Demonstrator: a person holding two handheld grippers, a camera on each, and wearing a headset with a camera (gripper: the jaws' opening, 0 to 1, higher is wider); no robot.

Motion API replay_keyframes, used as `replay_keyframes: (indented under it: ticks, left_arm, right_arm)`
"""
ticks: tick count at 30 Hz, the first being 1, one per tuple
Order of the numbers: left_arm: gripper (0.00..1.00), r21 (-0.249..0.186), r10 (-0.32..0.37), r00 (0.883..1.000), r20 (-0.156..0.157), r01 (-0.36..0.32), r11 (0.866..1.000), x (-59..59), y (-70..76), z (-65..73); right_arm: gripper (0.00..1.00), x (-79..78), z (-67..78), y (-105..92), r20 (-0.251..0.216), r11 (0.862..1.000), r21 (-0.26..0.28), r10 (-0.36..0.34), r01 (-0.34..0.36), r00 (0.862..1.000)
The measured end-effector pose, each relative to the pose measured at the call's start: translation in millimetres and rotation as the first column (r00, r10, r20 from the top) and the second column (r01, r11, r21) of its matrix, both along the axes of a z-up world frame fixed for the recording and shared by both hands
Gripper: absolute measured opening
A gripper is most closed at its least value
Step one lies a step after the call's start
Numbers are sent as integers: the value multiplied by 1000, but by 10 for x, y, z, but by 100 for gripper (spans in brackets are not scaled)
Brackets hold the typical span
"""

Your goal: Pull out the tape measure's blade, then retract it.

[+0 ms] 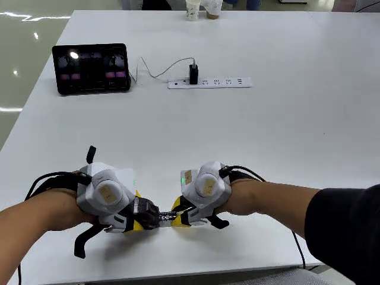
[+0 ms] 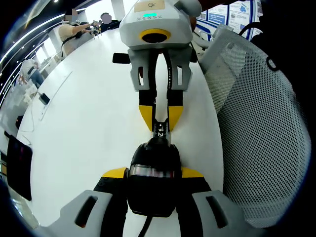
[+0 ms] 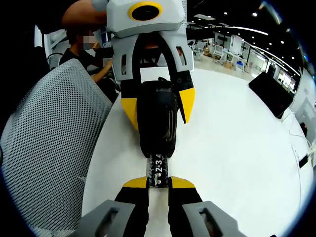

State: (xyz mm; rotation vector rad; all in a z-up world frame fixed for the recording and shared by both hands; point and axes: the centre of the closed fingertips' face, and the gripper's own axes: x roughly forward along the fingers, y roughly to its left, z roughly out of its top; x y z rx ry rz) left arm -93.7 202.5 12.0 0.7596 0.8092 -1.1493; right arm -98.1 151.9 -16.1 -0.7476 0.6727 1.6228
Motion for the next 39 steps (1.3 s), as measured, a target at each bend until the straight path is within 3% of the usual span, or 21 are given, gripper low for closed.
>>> replay_keyframes:
  ticks: [39]
  left_arm:
    - [32,0,4,1000,4,-4,1000,-4,0,0]
  right_arm:
    - [11,32,12,-219,-2,1000,-23,-9,9,1000]
